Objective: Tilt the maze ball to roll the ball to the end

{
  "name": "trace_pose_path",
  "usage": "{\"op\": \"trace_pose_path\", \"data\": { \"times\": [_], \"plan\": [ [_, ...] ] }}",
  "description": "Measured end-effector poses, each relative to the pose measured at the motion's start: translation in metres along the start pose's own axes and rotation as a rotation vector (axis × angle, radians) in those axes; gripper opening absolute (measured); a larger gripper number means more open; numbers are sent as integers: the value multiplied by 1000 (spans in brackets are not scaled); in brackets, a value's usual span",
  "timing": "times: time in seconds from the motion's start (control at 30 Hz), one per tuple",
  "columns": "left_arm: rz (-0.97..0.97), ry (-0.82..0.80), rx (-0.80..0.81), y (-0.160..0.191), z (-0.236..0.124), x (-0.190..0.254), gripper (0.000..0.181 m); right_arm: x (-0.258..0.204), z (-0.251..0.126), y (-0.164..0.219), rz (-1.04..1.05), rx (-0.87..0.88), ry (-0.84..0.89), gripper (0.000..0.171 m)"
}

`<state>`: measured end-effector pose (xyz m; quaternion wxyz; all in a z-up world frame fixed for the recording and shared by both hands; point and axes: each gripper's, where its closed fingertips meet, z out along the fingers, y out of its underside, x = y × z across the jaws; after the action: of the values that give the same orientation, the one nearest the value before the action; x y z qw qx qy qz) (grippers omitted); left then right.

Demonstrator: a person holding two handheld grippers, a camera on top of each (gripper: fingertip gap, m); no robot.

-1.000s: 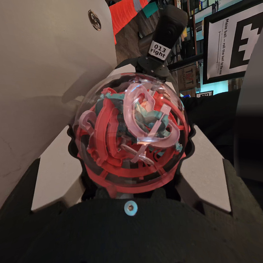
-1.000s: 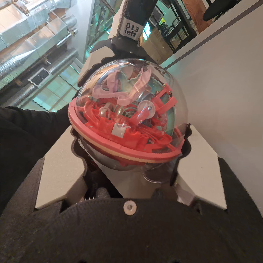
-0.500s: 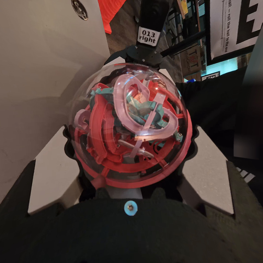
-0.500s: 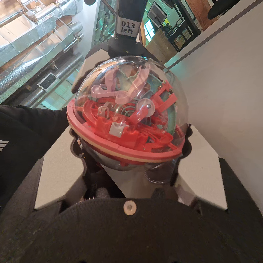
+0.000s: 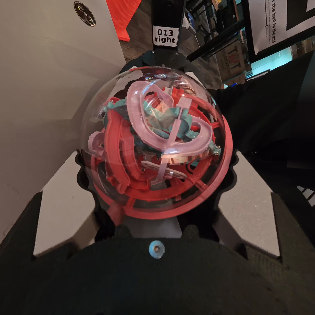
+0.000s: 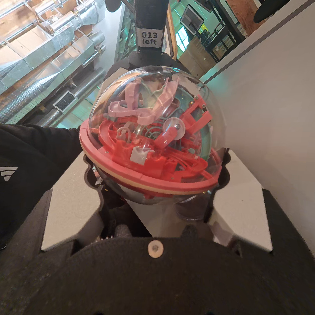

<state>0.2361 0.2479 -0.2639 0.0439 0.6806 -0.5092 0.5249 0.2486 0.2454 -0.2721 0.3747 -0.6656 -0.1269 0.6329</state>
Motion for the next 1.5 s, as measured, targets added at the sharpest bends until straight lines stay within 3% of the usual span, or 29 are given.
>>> {"op": "trace_pose_path", "data": {
  "times": [0.9, 1.5],
  "plan": [
    [46, -61, 89, -4, 1, 3, 157, -1, -2, 2, 100, 23, -60, 146],
    [112, -68, -8, 1, -3, 3, 158, -4, 8, 14, 26, -36, 3, 147]
  ]
}}
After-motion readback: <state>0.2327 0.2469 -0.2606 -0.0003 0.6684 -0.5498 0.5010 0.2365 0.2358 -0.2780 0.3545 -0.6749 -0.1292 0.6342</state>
